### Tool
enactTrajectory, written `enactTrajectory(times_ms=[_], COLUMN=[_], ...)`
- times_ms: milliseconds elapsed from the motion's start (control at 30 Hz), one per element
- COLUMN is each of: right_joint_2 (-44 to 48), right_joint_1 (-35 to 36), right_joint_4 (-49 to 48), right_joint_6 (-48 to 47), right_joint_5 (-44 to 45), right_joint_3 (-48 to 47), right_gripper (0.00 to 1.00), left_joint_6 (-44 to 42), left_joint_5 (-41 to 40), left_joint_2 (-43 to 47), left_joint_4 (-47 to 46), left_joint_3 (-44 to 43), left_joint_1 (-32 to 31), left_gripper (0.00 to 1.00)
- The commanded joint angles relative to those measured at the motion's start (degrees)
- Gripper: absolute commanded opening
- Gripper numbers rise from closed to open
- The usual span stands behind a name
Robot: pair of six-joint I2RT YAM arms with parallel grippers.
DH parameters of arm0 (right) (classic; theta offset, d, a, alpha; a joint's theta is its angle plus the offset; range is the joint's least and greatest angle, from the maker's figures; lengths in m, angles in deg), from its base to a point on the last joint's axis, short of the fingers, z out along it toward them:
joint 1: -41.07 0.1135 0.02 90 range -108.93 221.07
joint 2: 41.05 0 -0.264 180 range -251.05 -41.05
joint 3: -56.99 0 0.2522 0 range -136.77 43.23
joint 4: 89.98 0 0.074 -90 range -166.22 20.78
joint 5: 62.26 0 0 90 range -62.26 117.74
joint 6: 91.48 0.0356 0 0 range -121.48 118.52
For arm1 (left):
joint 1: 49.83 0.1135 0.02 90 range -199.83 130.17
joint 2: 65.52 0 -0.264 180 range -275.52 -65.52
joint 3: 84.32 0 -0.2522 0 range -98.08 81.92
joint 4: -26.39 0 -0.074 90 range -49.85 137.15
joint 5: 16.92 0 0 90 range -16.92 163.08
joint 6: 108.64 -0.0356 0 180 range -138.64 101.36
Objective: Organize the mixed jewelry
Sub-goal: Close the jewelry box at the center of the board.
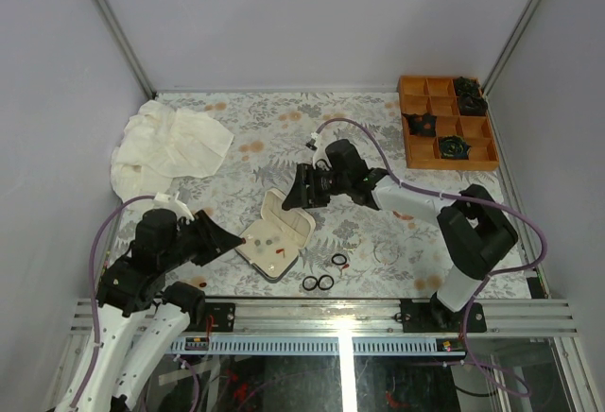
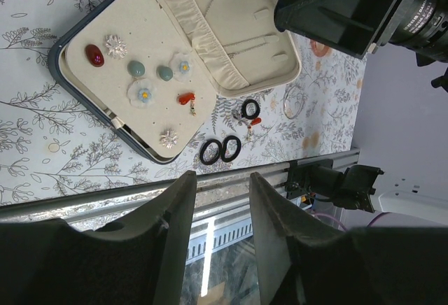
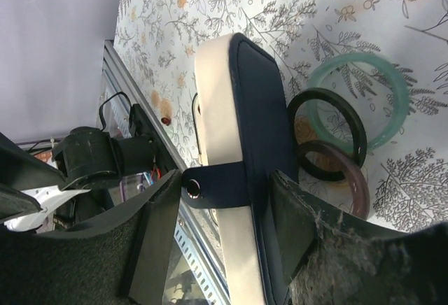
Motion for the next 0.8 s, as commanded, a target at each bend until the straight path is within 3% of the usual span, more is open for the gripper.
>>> enactTrajectory(times_ms=[0,767], right_joint_2=[4.8,5.5], right_joint_1=[1.5,8.2], right_joint_4=[-3.6,-4.5], right_joint_6=[1.4,2.5], right_joint_5=[-2.0,-0.9], right_joint_3=[0.4,-1.1], right_gripper=[0.60,0.61], left_joint_6=[0.3,0.8], left_joint_5=[1.8,1.2], left_joint_2=[0.8,2.0], left_joint_4=[0.3,1.2], left_joint_3=[-1.0,-1.8], left_joint_1=[-0.3,-0.2], left_gripper=[0.36,0.36])
